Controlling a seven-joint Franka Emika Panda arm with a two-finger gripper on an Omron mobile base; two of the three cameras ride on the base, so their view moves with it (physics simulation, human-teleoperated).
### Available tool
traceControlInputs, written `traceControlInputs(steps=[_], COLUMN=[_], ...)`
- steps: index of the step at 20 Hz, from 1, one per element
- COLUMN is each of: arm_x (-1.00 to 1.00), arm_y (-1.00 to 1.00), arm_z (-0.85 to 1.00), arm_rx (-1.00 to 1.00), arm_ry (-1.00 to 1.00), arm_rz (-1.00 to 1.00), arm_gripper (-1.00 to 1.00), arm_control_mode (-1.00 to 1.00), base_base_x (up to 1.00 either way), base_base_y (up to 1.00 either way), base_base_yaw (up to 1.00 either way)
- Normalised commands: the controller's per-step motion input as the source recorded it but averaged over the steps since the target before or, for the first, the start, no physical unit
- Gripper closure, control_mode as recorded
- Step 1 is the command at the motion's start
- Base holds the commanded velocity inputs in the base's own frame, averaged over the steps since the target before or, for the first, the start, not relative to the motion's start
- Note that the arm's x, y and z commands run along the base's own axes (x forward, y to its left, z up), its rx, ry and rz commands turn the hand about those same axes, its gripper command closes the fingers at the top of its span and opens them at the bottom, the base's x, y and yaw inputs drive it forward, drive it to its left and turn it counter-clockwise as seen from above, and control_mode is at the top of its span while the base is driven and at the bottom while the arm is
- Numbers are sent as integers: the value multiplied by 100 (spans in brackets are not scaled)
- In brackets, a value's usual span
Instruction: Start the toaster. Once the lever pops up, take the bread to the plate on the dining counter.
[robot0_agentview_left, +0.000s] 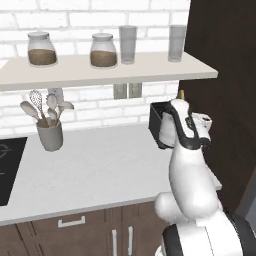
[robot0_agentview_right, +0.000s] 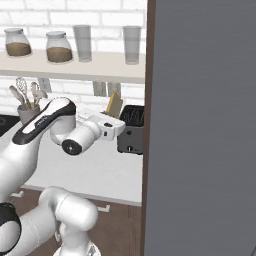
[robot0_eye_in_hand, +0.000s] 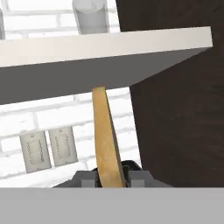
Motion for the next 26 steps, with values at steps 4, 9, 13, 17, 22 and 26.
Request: traceControlInputs(steps=[4, 9, 13, 17, 22, 26], arm_x=[-82, -67, -65, -71, -76, -70], arm_y=[12, 21, 28, 32, 35, 31], arm_z=[98, 100, 100, 100, 100, 100], arm_rx=[1, 4, 8, 9, 8, 6], arm_ry=[7, 8, 9, 11, 13, 11], arm_rz=[-6, -2, 0, 0, 0, 0], arm_gripper=[100, 100, 100, 100, 100, 100], arm_control_mode=[-100, -100, -100, -100, -100, -100], base_base_x=[0, 0, 0, 0, 0, 0], base_base_y=[0, 0, 0, 0, 0, 0], base_base_yaw=[0, 0, 0, 0, 0, 0])
